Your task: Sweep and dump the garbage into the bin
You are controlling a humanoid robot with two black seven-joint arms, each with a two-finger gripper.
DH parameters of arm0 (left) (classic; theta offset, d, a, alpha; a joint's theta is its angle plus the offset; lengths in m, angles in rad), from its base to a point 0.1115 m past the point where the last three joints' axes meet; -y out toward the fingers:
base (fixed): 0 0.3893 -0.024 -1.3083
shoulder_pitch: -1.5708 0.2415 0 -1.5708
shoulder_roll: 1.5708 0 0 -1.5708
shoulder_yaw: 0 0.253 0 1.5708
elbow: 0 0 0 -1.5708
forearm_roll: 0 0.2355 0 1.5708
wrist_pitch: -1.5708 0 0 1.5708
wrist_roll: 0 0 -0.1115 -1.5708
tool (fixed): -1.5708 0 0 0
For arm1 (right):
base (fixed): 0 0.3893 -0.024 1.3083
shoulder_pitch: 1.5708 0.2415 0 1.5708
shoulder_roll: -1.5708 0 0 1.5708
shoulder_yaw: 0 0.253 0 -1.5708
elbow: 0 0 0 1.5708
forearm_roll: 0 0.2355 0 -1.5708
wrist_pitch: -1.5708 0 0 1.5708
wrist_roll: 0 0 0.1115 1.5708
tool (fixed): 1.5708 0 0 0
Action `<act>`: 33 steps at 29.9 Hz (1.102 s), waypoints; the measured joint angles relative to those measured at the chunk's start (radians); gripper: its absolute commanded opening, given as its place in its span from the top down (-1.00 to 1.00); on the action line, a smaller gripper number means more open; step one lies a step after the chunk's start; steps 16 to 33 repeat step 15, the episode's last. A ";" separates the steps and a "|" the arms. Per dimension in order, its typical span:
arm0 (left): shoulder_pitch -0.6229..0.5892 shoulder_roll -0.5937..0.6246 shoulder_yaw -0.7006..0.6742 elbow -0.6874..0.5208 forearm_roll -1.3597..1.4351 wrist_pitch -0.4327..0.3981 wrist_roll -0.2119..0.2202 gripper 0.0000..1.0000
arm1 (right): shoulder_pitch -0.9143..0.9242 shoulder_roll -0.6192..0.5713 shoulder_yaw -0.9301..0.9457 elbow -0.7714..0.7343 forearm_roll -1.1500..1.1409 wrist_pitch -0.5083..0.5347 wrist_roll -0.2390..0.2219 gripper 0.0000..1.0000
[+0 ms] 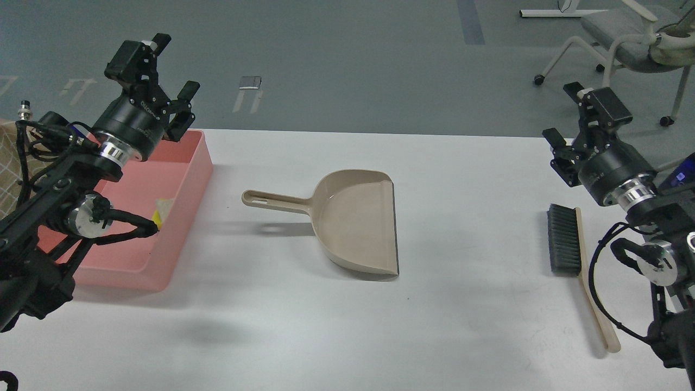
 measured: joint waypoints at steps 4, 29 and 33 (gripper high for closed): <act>-0.009 -0.030 -0.021 0.020 -0.001 0.000 0.002 -0.95 | 0.073 0.087 0.001 -0.051 0.015 -0.086 0.000 -1.00; -0.029 -0.062 -0.028 0.100 -0.132 -0.011 0.004 -0.95 | 0.330 0.110 0.000 -0.272 0.150 -0.122 0.002 -1.00; -0.029 -0.062 -0.028 0.100 -0.132 -0.011 0.004 -0.95 | 0.330 0.110 0.000 -0.272 0.150 -0.122 0.002 -1.00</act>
